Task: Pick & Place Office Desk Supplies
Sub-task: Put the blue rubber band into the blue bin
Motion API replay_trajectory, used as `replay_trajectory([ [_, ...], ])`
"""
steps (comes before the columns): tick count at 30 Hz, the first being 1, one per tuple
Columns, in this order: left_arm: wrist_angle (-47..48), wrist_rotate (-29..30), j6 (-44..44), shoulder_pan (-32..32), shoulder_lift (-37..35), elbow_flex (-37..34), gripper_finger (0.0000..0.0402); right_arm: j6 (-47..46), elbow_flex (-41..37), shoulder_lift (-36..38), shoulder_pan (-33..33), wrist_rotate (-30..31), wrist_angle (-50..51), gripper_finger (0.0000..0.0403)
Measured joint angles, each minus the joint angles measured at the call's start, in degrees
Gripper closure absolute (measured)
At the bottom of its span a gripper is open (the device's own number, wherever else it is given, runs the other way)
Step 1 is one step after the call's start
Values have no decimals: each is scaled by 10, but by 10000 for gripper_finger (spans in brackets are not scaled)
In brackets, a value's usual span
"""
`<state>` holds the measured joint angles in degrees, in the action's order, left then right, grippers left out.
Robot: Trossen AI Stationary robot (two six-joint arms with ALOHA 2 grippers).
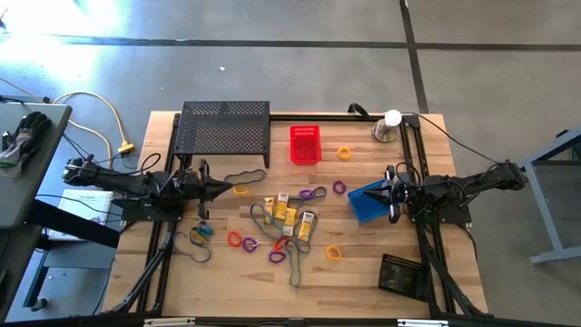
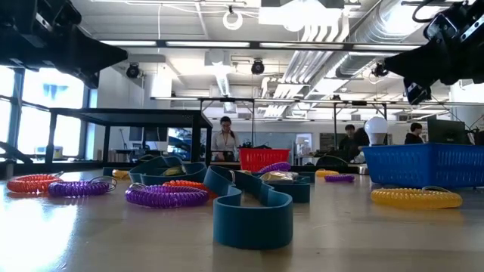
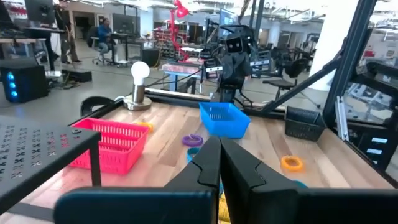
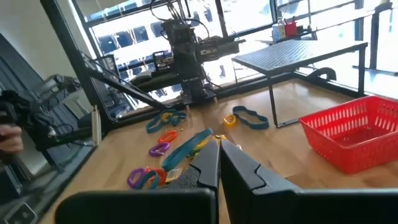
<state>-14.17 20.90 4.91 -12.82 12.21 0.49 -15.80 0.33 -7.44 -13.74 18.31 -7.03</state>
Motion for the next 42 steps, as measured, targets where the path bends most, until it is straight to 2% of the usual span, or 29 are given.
replay_trajectory([
  [6, 0, 0, -68, 0, 0, 0, 401, 39, 0, 0, 0, -3, 0, 401],
  [12, 0, -1, -8, -2, 0, 0, 401, 40, 0, 0, 0, -5, -1, 401],
  [24, 0, -7, 59, -2, 0, 0, 401, 27, 10, -1, 0, -4, -32, 401],
  [29, 1, -8, 84, -2, 0, 0, 401, 150, 29, -7, 0, -34, -35, 401],
  [36, 0, -8, 100, -2, 0, 0, 401, 287, 49, -35, 0, -36, -71, 401],
  [42, 0, -8, 101, -2, 0, 0, 401, 327, 50, -65, 0, -36, -79, 401],
])
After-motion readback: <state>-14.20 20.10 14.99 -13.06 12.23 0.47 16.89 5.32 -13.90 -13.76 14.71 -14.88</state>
